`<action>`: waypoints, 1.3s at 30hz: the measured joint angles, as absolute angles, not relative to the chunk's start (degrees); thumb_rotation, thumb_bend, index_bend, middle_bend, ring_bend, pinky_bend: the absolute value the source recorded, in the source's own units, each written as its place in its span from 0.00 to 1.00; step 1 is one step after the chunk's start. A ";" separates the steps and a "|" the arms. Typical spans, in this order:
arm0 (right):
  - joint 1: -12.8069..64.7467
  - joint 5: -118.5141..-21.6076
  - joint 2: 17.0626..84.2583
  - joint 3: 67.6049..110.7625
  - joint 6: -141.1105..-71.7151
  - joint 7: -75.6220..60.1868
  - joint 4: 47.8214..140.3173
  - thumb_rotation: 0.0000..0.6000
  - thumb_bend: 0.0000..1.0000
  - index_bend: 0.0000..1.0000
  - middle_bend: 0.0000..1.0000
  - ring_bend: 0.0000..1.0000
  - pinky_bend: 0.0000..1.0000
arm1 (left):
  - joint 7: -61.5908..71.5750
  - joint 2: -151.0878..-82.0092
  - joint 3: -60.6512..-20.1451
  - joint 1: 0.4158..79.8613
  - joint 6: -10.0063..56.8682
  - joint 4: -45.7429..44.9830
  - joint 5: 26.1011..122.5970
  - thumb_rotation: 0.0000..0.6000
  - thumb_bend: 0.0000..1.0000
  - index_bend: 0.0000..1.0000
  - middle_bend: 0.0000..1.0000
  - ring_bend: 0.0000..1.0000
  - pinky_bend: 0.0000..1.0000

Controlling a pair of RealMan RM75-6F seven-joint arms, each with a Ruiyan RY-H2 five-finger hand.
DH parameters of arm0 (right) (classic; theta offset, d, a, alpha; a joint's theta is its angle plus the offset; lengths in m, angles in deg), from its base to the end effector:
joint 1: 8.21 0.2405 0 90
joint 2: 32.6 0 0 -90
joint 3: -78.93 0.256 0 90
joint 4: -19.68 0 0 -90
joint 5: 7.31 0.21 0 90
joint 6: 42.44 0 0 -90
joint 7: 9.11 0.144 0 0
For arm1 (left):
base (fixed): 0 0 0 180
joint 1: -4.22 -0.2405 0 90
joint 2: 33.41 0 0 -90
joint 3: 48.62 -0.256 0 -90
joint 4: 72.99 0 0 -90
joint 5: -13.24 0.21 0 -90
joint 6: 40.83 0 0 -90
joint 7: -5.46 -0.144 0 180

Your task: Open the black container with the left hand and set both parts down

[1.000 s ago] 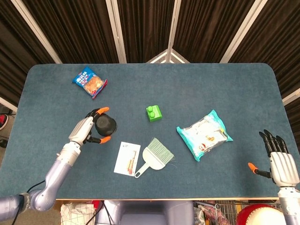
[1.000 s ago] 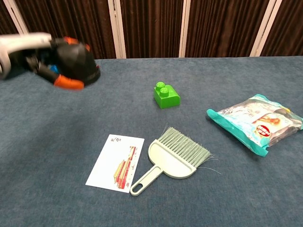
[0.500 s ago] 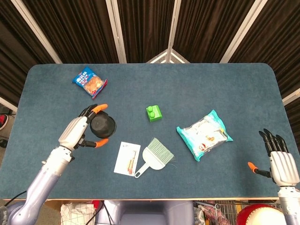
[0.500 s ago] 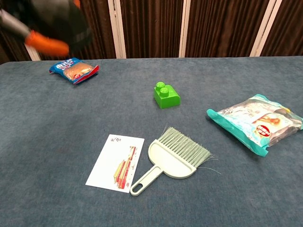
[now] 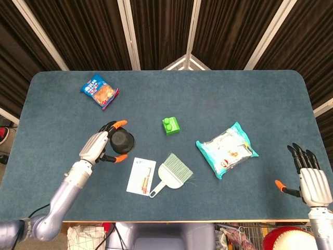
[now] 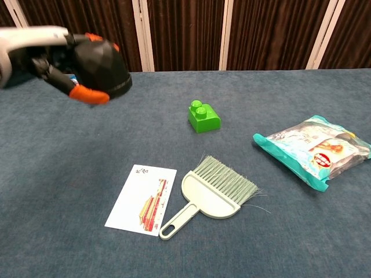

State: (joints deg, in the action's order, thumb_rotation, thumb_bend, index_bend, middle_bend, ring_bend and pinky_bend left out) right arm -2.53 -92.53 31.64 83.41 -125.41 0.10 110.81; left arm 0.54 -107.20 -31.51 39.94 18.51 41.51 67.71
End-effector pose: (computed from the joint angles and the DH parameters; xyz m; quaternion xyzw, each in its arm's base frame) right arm -0.3137 -0.1918 0.1605 0.5642 -0.4303 0.4310 0.5575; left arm -0.1089 0.3013 0.0618 -0.5899 -0.5720 -0.4809 0.3059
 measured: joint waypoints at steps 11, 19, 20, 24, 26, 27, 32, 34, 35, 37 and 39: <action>-2.79 -93.05 31.64 83.17 -125.92 0.38 111.09 1.00 0.21 0.00 0.03 0.11 0.04 | -1.65 -106.07 -35.08 40.28 15.66 37.33 62.49 1.00 0.57 0.13 0.38 0.00 0.00; -2.49 -92.48 31.65 83.41 -125.26 0.80 110.68 1.00 0.21 0.00 0.03 0.11 0.04 | -0.96 -112.77 -36.89 41.80 13.20 27.84 62.85 1.00 0.57 0.13 0.37 0.00 0.00; -2.45 -92.54 31.57 83.42 -125.25 0.98 110.76 1.00 0.21 0.00 0.03 0.11 0.04 | -0.77 -113.33 -36.91 41.98 13.13 27.38 63.24 1.00 0.57 0.13 0.37 0.00 0.00; -2.42 -92.95 31.39 83.33 -125.36 1.17 110.93 1.00 0.21 0.00 0.03 0.11 0.04 | -1.00 -114.52 -37.07 42.48 13.03 25.68 63.52 1.00 0.57 0.12 0.36 0.00 0.00; -2.44 -93.11 31.38 83.23 -125.37 1.38 110.92 1.00 0.21 0.00 0.03 0.11 0.04 | -2.34 -115.25 -37.40 42.79 13.31 24.58 63.24 1.00 0.57 0.11 0.36 0.00 0.00; -2.45 -93.16 31.37 83.17 -125.36 1.46 110.92 1.00 0.21 0.00 0.03 0.11 0.04 | -3.10 -115.62 -37.57 42.94 13.49 24.07 63.03 1.00 0.57 0.11 0.36 0.00 0.00; -2.54 -93.30 31.29 82.99 -125.34 1.97 110.79 1.00 0.21 0.00 0.03 0.11 0.04 | -8.44 -118.53 -38.63 43.78 15.65 20.37 61.55 1.00 0.57 0.11 0.36 0.00 0.00; -2.54 -93.35 31.28 82.94 -125.32 2.05 110.79 1.00 0.21 0.00 0.03 0.11 0.04 | -10.09 -119.95 -38.88 44.03 16.80 18.83 61.10 1.00 0.57 0.11 0.36 0.00 0.00; -2.52 -93.37 31.32 82.92 -125.29 2.04 110.77 1.00 0.21 0.00 0.03 0.11 0.04 | -10.70 -120.83 -38.97 44.14 17.57 18.04 60.97 1.00 0.57 0.11 0.36 0.00 0.00; -2.35 -93.25 31.45 82.99 -124.97 2.03 110.58 1.00 0.21 0.00 0.03 0.11 0.04 | -10.92 -121.83 -38.96 44.19 18.42 17.17 61.10 1.00 0.57 0.11 0.36 0.00 0.00; -2.17 -93.17 31.64 82.99 -124.65 2.03 110.44 1.00 0.21 0.00 0.03 0.11 0.04 | -10.59 -122.43 -38.85 44.14 18.75 16.52 61.62 1.00 0.57 0.11 0.36 0.00 0.00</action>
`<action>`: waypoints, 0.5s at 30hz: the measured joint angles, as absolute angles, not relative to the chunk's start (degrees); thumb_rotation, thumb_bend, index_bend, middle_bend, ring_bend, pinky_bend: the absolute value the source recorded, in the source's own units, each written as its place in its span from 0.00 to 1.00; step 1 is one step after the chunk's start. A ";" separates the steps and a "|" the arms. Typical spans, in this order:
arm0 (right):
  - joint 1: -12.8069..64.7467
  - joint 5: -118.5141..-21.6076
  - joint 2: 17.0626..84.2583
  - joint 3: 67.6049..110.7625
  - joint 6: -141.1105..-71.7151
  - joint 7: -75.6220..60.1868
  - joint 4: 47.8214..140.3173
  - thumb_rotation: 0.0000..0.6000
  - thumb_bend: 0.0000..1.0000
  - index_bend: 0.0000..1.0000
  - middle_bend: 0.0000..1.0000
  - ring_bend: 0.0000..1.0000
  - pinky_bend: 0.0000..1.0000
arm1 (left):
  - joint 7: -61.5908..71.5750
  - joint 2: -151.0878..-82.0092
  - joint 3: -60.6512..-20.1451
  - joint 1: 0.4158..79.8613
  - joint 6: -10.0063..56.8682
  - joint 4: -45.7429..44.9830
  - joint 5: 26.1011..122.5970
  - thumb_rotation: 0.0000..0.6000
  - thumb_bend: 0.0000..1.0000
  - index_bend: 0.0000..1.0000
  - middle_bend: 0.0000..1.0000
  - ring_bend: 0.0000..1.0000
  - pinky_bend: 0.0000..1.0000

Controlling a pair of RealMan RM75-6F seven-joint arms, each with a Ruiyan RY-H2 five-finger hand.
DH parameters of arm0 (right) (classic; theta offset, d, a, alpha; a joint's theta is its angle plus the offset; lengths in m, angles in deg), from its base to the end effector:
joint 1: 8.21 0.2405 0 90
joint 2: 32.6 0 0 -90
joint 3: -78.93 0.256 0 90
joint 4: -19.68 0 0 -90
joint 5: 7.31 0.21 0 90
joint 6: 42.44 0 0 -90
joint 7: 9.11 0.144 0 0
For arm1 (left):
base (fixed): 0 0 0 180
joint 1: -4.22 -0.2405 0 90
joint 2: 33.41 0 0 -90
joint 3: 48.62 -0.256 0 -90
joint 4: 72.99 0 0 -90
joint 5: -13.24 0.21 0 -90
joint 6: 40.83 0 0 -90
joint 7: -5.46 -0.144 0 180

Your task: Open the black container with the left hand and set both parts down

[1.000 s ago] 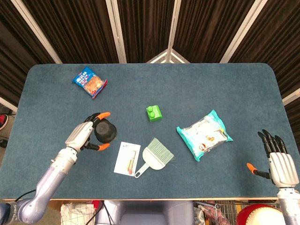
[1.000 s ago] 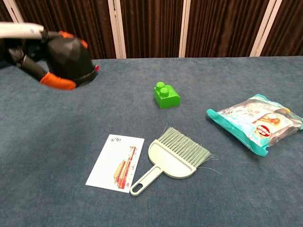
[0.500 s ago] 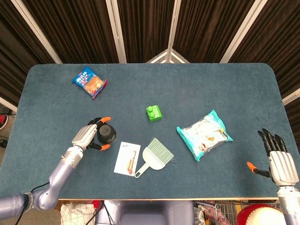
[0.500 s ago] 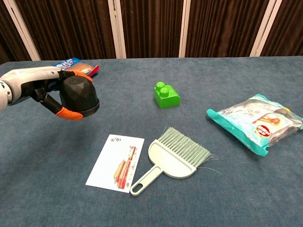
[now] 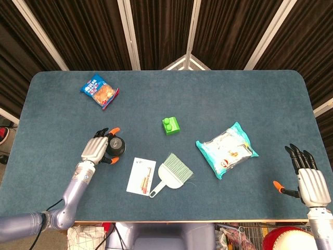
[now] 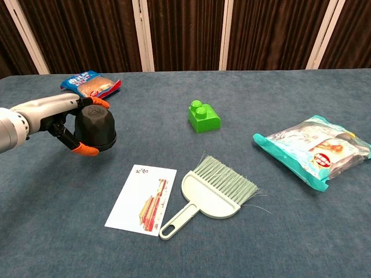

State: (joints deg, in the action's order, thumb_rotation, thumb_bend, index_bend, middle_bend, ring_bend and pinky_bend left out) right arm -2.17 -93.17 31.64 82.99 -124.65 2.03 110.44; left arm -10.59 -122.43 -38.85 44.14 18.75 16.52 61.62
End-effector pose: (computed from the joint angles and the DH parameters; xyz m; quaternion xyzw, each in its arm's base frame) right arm -0.3138 -0.1923 0.1577 0.5665 -0.4402 0.4350 0.5442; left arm -0.1754 0.3285 -0.0160 -0.6405 -0.5264 -0.3618 0.4262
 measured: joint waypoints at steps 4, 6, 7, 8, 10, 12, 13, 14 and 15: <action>-2.10 -93.28 31.70 82.90 -124.54 2.04 110.51 1.00 0.21 0.00 0.03 0.11 0.04 | -9.28 -123.67 -38.74 43.85 19.09 14.64 63.09 1.00 0.58 0.11 0.35 0.00 0.00; -2.13 -93.28 31.71 82.86 -124.57 2.09 110.51 1.00 0.21 0.00 0.03 0.11 0.04 | -8.48 -124.47 -38.86 43.64 19.07 13.23 63.80 1.00 0.58 0.11 0.35 0.00 0.00; -2.15 -93.31 31.73 82.84 -124.60 2.10 110.51 1.00 0.21 0.00 0.03 0.11 0.04 | -8.13 -124.84 -38.95 43.54 18.96 12.56 64.02 1.00 0.58 0.11 0.35 0.00 0.00; -2.16 -93.33 31.74 82.81 -124.61 2.13 110.51 1.00 0.21 0.00 0.03 0.11 0.04 | -7.67 -125.34 -39.08 43.43 18.68 11.65 64.23 1.00 0.58 0.11 0.35 0.00 0.00; -2.16 -93.34 31.76 82.79 -124.60 2.18 110.50 1.00 0.21 0.00 0.03 0.11 0.04 | -6.99 -126.08 -39.26 43.28 18.15 10.30 64.49 1.00 0.58 0.11 0.35 0.00 0.00; -2.12 -93.31 31.78 82.82 -124.55 2.20 110.48 1.00 0.21 0.00 0.03 0.11 0.04 | -6.27 -126.93 -39.42 43.14 17.66 8.91 64.87 1.00 0.58 0.11 0.34 0.00 0.00; -2.07 -93.27 31.78 82.84 -124.46 2.18 110.48 1.00 0.21 0.00 0.03 0.11 0.04 | -5.96 -127.24 -39.48 43.09 17.45 8.42 65.01 1.00 0.58 0.11 0.34 0.00 0.00; -1.99 -93.21 31.80 82.86 -124.29 2.14 110.49 1.00 0.21 0.00 0.03 0.11 0.04 | -5.55 -127.64 -39.53 43.02 17.22 7.84 65.23 1.00 0.58 0.11 0.34 0.00 0.00; -1.91 -93.16 31.82 82.87 -124.14 2.11 110.50 1.00 0.21 0.00 0.03 0.11 0.04 | -5.28 -127.90 -39.58 42.98 17.04 7.40 65.41 1.00 0.58 0.11 0.33 0.00 0.00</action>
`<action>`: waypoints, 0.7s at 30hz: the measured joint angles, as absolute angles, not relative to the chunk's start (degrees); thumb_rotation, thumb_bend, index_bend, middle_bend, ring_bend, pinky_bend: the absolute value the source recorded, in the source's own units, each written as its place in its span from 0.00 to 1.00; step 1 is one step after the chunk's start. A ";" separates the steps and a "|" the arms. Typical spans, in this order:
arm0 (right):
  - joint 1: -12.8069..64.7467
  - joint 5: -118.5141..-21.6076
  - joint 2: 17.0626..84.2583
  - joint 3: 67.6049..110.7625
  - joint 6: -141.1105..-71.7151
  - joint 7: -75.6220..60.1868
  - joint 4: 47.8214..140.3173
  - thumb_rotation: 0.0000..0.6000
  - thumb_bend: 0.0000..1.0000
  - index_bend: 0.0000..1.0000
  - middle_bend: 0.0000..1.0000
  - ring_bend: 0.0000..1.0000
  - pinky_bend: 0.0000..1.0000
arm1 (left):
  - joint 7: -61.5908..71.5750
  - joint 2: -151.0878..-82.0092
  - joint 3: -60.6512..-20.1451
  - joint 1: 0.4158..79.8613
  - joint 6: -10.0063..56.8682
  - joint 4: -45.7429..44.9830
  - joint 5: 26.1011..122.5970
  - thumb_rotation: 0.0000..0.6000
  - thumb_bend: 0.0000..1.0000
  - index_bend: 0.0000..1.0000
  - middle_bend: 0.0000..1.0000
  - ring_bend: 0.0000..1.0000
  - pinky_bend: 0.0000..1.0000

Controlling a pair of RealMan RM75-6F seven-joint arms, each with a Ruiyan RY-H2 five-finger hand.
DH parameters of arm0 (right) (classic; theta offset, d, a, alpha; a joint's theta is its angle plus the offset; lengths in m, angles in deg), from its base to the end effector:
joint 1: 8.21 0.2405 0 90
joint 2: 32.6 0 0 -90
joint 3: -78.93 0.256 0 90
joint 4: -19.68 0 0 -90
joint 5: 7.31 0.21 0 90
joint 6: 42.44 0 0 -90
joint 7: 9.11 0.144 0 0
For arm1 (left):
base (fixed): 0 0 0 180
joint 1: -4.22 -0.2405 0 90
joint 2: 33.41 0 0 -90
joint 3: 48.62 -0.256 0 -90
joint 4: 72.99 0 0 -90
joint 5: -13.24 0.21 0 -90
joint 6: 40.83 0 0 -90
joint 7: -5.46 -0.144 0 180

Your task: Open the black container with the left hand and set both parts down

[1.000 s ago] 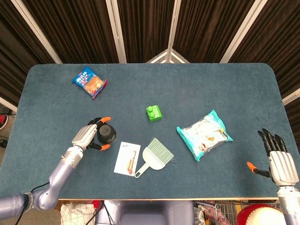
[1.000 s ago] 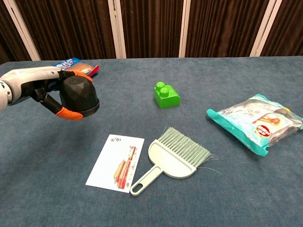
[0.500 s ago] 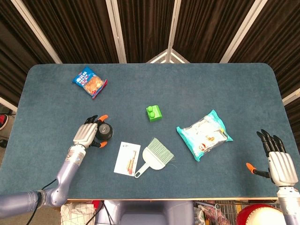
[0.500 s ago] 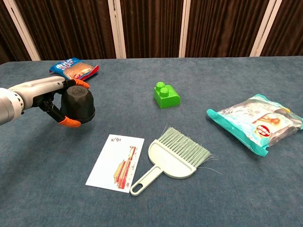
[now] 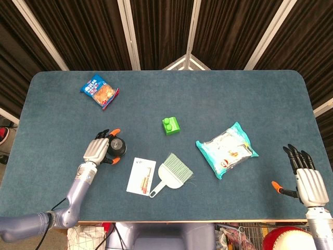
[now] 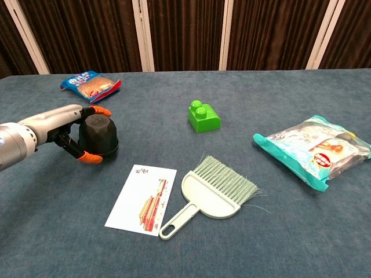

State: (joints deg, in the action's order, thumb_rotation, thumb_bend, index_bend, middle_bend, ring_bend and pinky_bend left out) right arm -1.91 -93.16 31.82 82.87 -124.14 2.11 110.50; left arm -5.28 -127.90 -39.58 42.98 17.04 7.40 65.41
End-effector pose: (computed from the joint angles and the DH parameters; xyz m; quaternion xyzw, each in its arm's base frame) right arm -0.3132 -0.1932 0.1551 0.5681 -0.4439 0.4341 0.5402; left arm -0.1921 0.3306 -0.0399 -0.6331 -0.5346 -0.3655 0.4240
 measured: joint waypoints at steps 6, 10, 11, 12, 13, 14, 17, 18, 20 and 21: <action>-1.87 -93.19 31.76 82.67 -123.88 2.17 110.57 1.00 0.21 0.00 0.03 0.11 0.04 | -3.36 -129.66 -39.65 42.74 15.88 4.38 67.00 1.00 0.55 0.10 0.18 0.00 0.00; -1.92 -93.49 31.58 82.55 -124.03 2.77 110.72 1.00 0.21 0.00 0.03 0.11 0.04 | -2.76 -129.76 -39.83 42.60 14.67 4.01 67.48 1.00 0.49 0.05 0.02 0.00 0.00; -1.95 -93.53 31.58 82.57 -124.19 2.75 110.69 1.00 0.21 0.00 0.03 0.11 0.04 | -2.69 -129.55 -39.94 42.59 14.05 4.12 67.50 1.00 0.49 0.05 0.01 0.00 0.00; -1.97 -93.55 31.58 82.57 -124.22 2.84 110.70 1.00 0.21 0.00 0.03 0.11 0.04 | -2.66 -129.32 -40.01 42.59 13.58 4.25 67.52 1.00 0.49 0.04 0.00 0.00 0.00; -1.99 -93.55 31.57 82.57 -124.24 3.01 110.72 1.00 0.21 0.00 0.03 0.11 0.04 | -2.63 -129.04 -40.07 42.58 13.21 4.43 67.56 1.00 0.49 0.04 0.00 0.00 0.00; -2.03 -93.52 31.52 82.60 -124.32 3.25 110.73 1.00 0.21 0.00 0.03 0.11 0.04 | -2.57 -128.73 -40.11 42.56 12.92 4.69 67.72 1.00 0.48 0.04 0.00 0.00 0.00; -2.18 -93.38 31.46 82.66 -124.57 3.41 110.64 1.00 0.21 0.00 0.03 0.11 0.04 | -2.11 -128.23 -40.12 42.37 12.69 5.35 68.33 1.00 0.47 0.03 0.00 0.00 0.00; -2.24 -93.35 31.45 82.67 -124.67 3.61 110.61 1.00 0.21 0.00 0.03 0.11 0.04 | -2.01 -128.09 -40.11 42.32 12.65 5.55 68.43 1.00 0.47 0.03 0.00 0.00 0.00; -2.40 -93.34 31.38 82.69 -124.97 3.96 110.52 1.00 0.21 0.00 0.03 0.11 0.04 | -1.87 -127.66 -40.05 42.17 12.56 6.19 68.52 1.00 0.47 0.03 0.00 0.00 0.00; -2.46 -93.38 31.36 82.69 -125.07 4.01 110.48 1.00 0.21 0.00 0.03 0.11 0.04 | -1.87 -127.45 -40.00 42.11 12.57 6.52 68.53 1.00 0.46 0.02 0.00 0.00 0.00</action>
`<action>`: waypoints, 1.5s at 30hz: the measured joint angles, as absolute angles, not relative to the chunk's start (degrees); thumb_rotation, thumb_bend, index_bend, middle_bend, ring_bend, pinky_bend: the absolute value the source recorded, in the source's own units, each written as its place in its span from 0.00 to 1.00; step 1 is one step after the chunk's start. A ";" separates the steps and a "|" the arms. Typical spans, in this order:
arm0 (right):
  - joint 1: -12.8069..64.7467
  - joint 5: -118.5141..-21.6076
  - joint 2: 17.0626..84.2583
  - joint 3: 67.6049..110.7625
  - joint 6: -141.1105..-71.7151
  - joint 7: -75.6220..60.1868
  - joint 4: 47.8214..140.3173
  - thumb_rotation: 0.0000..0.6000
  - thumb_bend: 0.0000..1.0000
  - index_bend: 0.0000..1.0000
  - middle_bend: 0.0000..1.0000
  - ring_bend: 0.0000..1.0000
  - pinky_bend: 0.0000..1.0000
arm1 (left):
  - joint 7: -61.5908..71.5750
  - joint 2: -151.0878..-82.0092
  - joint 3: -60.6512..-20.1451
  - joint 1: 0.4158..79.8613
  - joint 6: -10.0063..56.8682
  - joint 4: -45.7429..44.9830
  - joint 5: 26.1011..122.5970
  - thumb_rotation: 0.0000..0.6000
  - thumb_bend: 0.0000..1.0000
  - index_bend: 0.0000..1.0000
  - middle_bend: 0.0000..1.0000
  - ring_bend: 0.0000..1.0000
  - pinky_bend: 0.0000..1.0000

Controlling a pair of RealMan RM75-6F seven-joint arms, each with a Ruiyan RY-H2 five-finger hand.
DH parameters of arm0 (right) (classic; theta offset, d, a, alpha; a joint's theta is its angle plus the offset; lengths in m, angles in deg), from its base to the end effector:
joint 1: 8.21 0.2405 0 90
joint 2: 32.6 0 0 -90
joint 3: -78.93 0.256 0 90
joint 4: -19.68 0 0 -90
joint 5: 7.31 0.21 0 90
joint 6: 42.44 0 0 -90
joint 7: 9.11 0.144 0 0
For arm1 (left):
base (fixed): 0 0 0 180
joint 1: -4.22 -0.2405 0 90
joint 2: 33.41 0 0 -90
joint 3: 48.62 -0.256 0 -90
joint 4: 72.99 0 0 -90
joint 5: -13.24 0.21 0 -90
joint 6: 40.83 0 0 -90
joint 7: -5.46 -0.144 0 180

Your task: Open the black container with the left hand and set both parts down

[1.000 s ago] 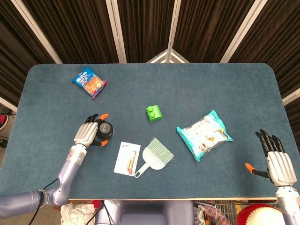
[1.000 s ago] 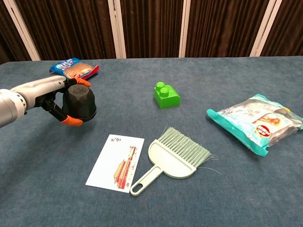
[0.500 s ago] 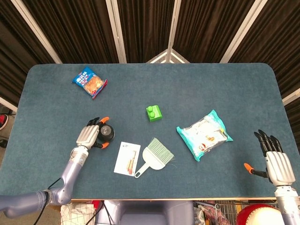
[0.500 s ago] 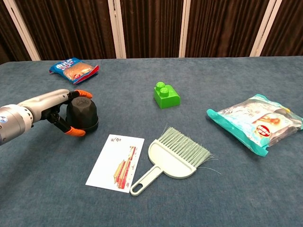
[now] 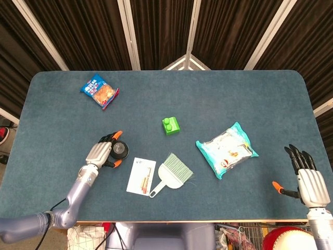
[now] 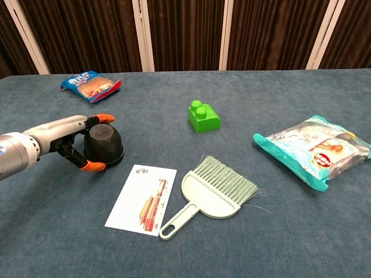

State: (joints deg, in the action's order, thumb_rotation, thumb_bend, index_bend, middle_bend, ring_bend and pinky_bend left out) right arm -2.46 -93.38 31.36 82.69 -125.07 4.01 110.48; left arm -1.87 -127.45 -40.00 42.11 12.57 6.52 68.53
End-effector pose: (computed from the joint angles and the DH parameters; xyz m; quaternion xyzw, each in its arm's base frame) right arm -0.3146 -0.1896 0.1592 0.5594 -0.4487 0.4429 0.5381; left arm -0.1970 0.3253 -0.0468 -0.6473 -0.5472 -0.3559 0.3937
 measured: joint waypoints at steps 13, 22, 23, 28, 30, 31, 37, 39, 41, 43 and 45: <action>-2.13 -93.23 31.17 82.78 -124.48 3.84 110.89 1.00 0.21 0.00 0.03 0.11 0.04 | -3.36 -125.52 -39.28 41.28 13.65 9.99 67.54 1.00 0.46 0.00 0.12 0.00 0.00; -2.14 -92.93 31.19 82.72 -124.25 3.68 110.98 1.00 0.21 0.00 0.03 0.11 0.04 | -3.22 -126.37 -38.46 40.83 15.28 9.99 67.80 1.00 0.46 0.01 0.21 0.00 0.00; -2.15 -92.91 31.21 82.71 -124.22 3.67 110.98 1.00 0.21 0.00 0.03 0.11 0.04 | -2.94 -126.56 -38.36 40.78 15.53 9.91 68.13 1.00 0.46 0.01 0.22 0.00 0.00; -2.16 -93.06 31.17 82.57 -124.15 3.80 111.01 1.00 0.21 0.00 0.03 0.11 0.04 | -3.27 -126.97 -38.29 40.86 15.30 9.44 68.32 1.00 0.54 0.03 0.30 0.00 0.00; -2.22 -93.01 31.12 82.56 -124.19 3.80 111.04 1.00 0.21 0.00 0.03 0.11 0.04 | -2.97 -127.19 -38.06 40.86 15.33 9.45 68.39 1.00 0.57 0.04 0.32 0.00 0.00; -2.22 -92.98 31.10 82.58 -124.23 3.82 111.06 1.00 0.21 0.00 0.03 0.11 0.04 | -2.78 -127.33 -37.94 40.84 15.47 9.43 68.54 1.00 0.59 0.04 0.33 0.00 0.00; -2.07 -92.84 30.97 82.70 -123.97 3.91 111.09 1.00 0.21 0.00 0.03 0.11 0.04 | -2.24 -127.72 -37.50 40.57 16.56 9.21 69.69 1.00 0.61 0.05 0.34 0.00 0.00; -2.04 -92.79 31.01 82.75 -123.97 3.82 111.09 1.00 0.21 0.00 0.03 0.11 0.04 | -2.00 -127.39 -37.30 40.41 16.86 9.68 69.95 1.00 0.61 0.04 0.34 0.00 0.00; -2.02 -92.80 31.03 82.76 -123.96 3.78 111.16 1.00 0.21 0.00 0.03 0.11 0.04 | -1.65 -126.85 -37.00 40.24 17.20 10.56 70.25 1.00 0.61 0.04 0.34 0.00 0.00; -1.99 -92.83 31.04 82.77 -123.96 3.74 111.22 1.00 0.21 0.00 0.03 0.11 0.04 | -1.42 -126.24 -36.72 40.09 17.54 11.61 70.53 1.00 0.61 0.04 0.33 0.00 0.00; -2.00 -92.97 31.03 82.74 -124.03 3.71 111.31 1.00 0.21 0.00 0.03 0.11 0.04 | -1.38 -125.43 -36.43 39.95 17.95 13.07 70.85 1.00 0.61 0.05 0.33 0.00 0.00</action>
